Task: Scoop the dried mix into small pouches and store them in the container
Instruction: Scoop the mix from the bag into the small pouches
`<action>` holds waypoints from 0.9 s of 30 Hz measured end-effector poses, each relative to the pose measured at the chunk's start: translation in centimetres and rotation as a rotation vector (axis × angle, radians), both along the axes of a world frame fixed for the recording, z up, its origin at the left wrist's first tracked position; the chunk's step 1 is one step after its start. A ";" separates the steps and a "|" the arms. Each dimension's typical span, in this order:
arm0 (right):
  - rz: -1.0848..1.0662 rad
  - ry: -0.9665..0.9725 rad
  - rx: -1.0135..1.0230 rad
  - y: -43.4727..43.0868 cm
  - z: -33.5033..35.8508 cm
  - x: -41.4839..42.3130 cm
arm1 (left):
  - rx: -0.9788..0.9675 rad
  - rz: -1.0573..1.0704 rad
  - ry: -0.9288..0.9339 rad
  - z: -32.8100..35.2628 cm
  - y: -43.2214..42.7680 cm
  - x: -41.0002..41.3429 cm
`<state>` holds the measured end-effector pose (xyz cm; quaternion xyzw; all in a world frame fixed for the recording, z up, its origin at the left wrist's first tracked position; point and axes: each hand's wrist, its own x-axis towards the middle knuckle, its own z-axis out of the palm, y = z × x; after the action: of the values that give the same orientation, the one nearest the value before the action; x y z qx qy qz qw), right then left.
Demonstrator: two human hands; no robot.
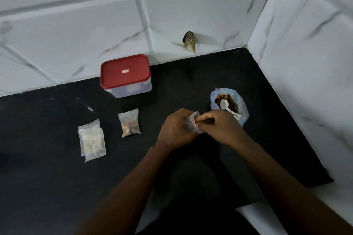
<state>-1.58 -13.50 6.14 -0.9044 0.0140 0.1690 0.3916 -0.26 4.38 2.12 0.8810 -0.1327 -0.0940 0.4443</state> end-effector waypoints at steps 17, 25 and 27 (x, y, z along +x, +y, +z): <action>-0.135 0.462 0.451 -3.0 0.7 1.3 | -0.041 -0.033 -0.069 -1.0 -3.6 0.4; -0.063 0.286 0.304 -3.6 0.9 1.5 | -0.091 -0.030 -0.079 -1.0 -4.7 1.2; -0.040 0.260 0.254 -3.8 1.0 1.6 | -0.104 -0.034 -0.075 -1.2 -4.8 1.4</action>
<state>0.00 -17.29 7.14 -0.8178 0.0612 0.2771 0.5007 1.16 -0.42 0.96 0.8572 -0.1688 -0.0611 0.4827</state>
